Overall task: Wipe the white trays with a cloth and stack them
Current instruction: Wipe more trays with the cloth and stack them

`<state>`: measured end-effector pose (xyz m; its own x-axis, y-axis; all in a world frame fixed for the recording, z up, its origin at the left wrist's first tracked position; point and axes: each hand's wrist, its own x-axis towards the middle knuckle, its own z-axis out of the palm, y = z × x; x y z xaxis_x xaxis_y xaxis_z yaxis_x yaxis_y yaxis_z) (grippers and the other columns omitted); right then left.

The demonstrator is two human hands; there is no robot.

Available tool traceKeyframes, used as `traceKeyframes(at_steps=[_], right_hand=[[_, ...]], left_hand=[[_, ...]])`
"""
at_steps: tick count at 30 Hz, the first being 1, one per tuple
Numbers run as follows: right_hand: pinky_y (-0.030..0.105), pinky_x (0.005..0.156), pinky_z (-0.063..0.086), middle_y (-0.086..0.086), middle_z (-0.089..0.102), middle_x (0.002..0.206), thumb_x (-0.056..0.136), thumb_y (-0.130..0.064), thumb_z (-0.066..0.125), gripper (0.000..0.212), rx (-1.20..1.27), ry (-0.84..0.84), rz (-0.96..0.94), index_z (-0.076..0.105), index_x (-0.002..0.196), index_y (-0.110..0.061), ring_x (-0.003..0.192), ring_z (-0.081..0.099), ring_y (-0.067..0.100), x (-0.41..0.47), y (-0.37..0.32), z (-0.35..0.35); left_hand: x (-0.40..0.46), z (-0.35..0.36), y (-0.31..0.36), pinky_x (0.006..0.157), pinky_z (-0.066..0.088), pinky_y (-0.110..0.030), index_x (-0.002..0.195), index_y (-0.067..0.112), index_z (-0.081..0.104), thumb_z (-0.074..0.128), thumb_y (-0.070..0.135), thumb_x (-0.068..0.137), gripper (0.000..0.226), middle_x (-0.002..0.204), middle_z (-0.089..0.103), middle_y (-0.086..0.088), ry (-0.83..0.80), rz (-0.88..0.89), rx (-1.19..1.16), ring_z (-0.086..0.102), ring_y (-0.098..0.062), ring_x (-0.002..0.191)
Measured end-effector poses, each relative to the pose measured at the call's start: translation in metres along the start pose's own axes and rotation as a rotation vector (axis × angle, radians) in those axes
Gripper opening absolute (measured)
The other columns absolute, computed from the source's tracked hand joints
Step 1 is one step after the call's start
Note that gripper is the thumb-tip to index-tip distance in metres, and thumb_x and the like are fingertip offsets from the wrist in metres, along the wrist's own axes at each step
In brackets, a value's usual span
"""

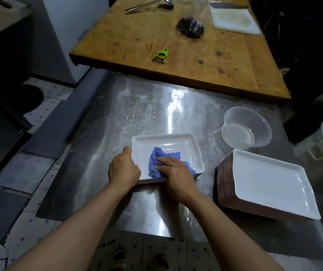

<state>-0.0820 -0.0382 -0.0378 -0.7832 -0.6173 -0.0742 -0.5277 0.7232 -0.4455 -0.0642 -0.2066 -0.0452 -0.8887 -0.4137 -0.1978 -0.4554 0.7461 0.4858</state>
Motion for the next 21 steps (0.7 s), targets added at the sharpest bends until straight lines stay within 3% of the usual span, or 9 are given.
traceKeyframes(at_steps=[3, 6, 12, 16, 19, 21], right_hand=[[0.033, 0.100, 0.028, -0.005, 0.051, 0.135, 0.080, -0.018, 0.038, 0.047, -0.115, 0.048, 0.100, 0.066, 0.118, -0.020, 0.122, 0.044, 0.021, -0.013, 0.010, -0.012], [0.033, 0.094, 0.023, -0.004, 0.044, 0.136, 0.088, -0.017, 0.042, 0.038, -0.280, 0.029, 0.226, 0.059, 0.122, -0.024, 0.120, 0.038, 0.021, -0.021, 0.020, -0.022], [0.035, 0.085, 0.036, 0.013, 0.037, 0.135, 0.093, -0.007, 0.036, 0.033, -0.461, -0.023, 0.435, 0.056, 0.120, -0.008, 0.119, 0.037, 0.028, -0.020, 0.016, -0.035], [0.034, 0.086, 0.041, 0.015, 0.039, 0.132, 0.094, -0.004, 0.038, 0.031, -0.322, 0.069, 0.498, 0.055, 0.119, -0.004, 0.120, 0.038, 0.029, -0.025, 0.017, -0.046], [0.038, 0.087, 0.044, 0.014, 0.051, 0.118, 0.092, -0.008, 0.039, 0.023, 0.054, 0.313, 0.606, 0.054, 0.108, -0.004, 0.103, 0.052, 0.029, -0.035, 0.019, -0.055], [0.037, 0.082, 0.044, 0.008, 0.054, 0.107, 0.089, -0.011, 0.039, 0.018, 0.235, 0.466, 0.619, 0.054, 0.097, -0.007, 0.093, 0.055, 0.023, -0.041, 0.016, -0.061]], left_hand=[[-0.001, -0.002, 0.003, 0.064, 0.043, -0.029, 0.107, 0.013, 0.047, 0.057, 0.009, 0.079, 0.030, 0.104, 0.063, -0.008, -0.007, -0.006, -0.005, 0.057, -0.027, 0.084], [-0.002, -0.004, 0.004, 0.062, 0.039, -0.029, 0.106, 0.012, 0.047, 0.055, 0.007, 0.079, 0.029, 0.101, 0.063, -0.008, 0.003, -0.004, -0.003, 0.050, -0.024, 0.078], [-0.007, -0.008, 0.008, 0.065, 0.041, -0.032, 0.115, 0.009, 0.048, 0.056, 0.010, 0.083, 0.033, 0.108, 0.061, -0.009, -0.020, -0.007, 0.048, 0.058, -0.030, 0.091], [-0.016, -0.017, 0.018, 0.072, 0.042, -0.036, 0.126, 0.013, 0.042, 0.060, 0.021, 0.087, 0.044, 0.121, 0.049, -0.010, -0.012, -0.010, 0.164, 0.056, -0.030, 0.100], [-0.026, -0.012, 0.032, 0.081, 0.043, -0.036, 0.133, 0.020, 0.041, 0.061, 0.031, 0.087, 0.051, 0.124, 0.043, -0.004, 0.034, 0.188, 0.174, 0.048, -0.023, 0.111], [-0.032, -0.003, 0.044, 0.083, 0.041, -0.033, 0.128, 0.025, 0.050, 0.060, 0.038, 0.087, 0.044, 0.121, 0.045, 0.001, -0.030, 0.349, 0.170, 0.042, -0.019, 0.116]])
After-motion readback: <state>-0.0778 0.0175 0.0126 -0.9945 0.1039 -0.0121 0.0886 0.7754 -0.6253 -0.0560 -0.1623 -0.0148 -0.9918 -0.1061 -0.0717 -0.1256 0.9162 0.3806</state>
